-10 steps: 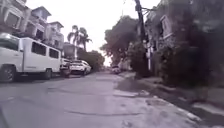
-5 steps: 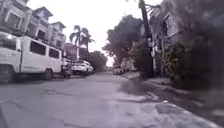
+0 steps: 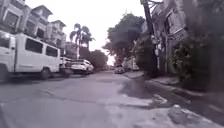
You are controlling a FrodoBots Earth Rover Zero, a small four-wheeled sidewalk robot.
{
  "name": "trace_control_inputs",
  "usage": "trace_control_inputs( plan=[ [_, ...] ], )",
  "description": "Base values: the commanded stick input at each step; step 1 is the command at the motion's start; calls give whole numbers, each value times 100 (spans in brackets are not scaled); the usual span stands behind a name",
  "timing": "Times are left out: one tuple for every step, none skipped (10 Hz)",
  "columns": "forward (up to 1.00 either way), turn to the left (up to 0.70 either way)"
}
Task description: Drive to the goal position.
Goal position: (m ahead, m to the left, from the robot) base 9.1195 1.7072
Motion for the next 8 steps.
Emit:
trace_control_inputs(
  plan=[
    [70, 0],
    [70, 0],
    [70, 0],
    [70, 0],
    [70, 0],
    [70, 0],
    [70, 0],
    [70, 0]
  ],
)
